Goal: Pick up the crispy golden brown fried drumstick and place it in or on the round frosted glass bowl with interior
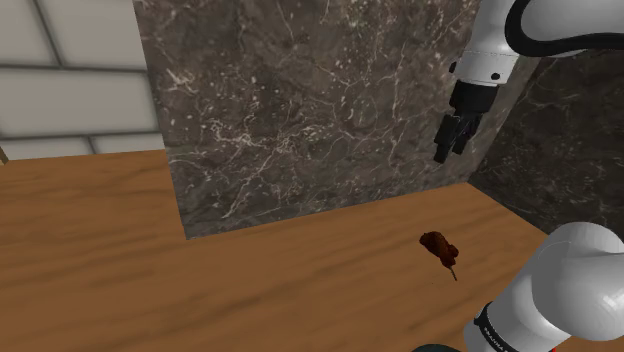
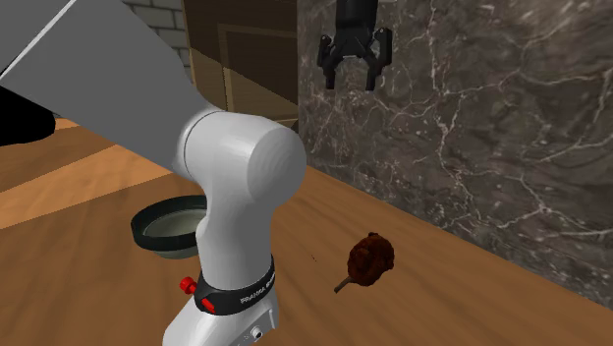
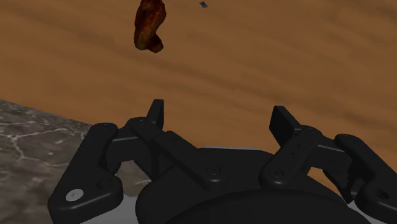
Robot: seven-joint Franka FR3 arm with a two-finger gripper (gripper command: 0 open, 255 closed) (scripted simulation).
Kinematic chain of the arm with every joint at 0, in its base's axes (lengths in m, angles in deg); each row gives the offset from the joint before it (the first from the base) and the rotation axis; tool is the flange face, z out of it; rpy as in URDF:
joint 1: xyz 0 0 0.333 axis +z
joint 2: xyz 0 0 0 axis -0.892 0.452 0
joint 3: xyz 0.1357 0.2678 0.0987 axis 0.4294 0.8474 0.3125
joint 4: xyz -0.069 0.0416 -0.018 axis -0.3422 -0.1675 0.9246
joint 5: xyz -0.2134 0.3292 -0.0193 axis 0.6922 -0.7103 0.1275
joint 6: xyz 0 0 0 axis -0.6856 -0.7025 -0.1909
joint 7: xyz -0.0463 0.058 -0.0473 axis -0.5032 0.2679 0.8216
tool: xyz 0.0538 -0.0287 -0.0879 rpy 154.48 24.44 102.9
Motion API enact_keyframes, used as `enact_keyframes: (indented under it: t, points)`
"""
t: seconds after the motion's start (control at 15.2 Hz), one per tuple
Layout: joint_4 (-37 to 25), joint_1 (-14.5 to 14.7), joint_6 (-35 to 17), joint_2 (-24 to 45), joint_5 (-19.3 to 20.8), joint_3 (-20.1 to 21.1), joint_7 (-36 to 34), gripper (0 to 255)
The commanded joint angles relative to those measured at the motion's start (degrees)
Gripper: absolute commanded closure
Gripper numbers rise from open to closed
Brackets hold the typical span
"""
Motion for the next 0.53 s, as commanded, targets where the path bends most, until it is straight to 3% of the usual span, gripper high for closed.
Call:
enact_keyframes:
  t: [0.0,0.46]
  points:
    - [0.0,0.0,0.0,0.0,0.0,0.0,0.0,0]
    - [10.4,-2.8,-8.9,2.7,3.7,-2.3,-0.2,0]
